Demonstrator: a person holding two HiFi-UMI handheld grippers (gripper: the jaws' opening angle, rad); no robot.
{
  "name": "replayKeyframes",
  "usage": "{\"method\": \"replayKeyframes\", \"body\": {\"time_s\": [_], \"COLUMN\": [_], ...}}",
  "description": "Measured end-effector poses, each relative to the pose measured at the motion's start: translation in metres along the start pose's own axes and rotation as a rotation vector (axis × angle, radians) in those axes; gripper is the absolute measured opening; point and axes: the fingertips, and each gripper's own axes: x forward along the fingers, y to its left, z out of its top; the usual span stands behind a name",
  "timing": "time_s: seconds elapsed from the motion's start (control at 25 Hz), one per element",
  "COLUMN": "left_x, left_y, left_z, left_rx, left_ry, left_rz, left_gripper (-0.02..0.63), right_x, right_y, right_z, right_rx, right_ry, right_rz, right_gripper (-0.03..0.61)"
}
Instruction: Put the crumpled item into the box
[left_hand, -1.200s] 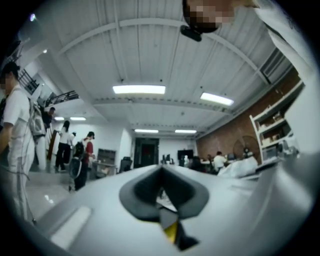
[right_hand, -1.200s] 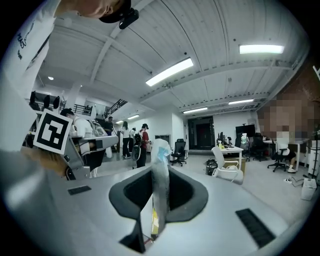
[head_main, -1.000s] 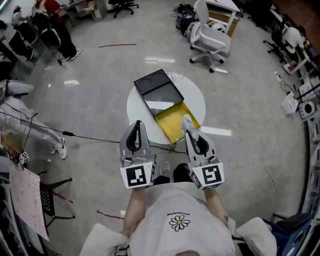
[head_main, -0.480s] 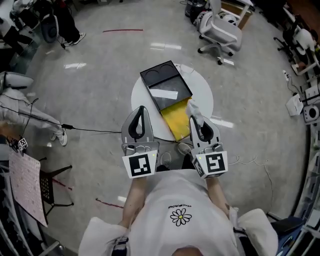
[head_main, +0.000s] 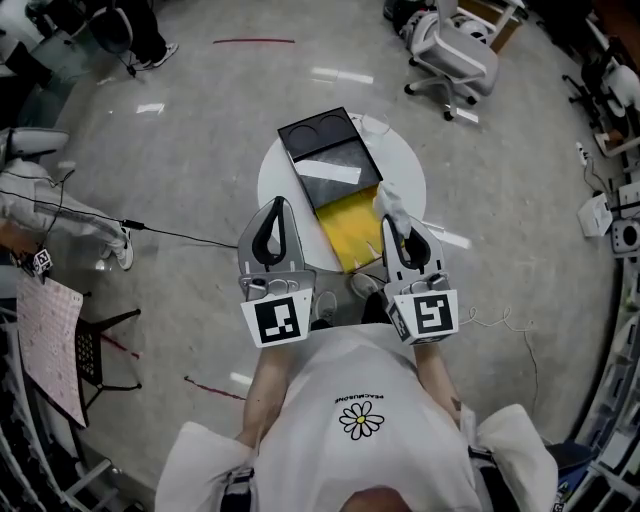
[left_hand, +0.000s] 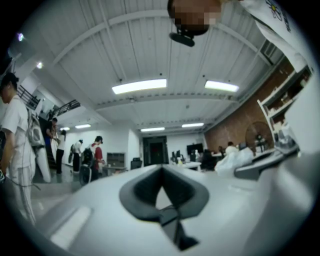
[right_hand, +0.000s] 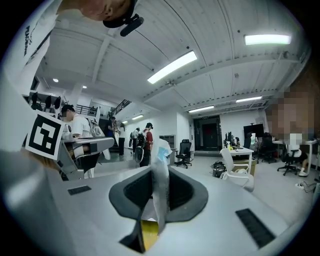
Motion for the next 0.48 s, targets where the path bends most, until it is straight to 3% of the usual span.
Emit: {"method": "replayKeyframes", "body": {"time_s": [0.12, 0.24, 0.48], "left_x": [-0.002, -0.003, -0.004], "left_y": [-0.004, -0.007, -0.002], "left_z": [0.005, 0.007, -0.01], "left_rx": [0.005, 0.014, 0.025], "left_ry": [0.01, 0.021, 0.063], "left_rz": [0.009, 0.014, 0.064], "left_gripper": [0.0, 0.0, 0.0], "right_x": [-0.002, 0.004, 0.043], "right_y": [0.001, 0.002, -0.003], "right_z": [0.003, -0.005, -0.073], "right_rx": [-0.011, -0.09, -0.525], "right_ry": [0.007, 0.057, 0.277], "right_rz": [0.019, 0.056, 0.213], "right_gripper": [0.052, 0.052, 0.053]}}
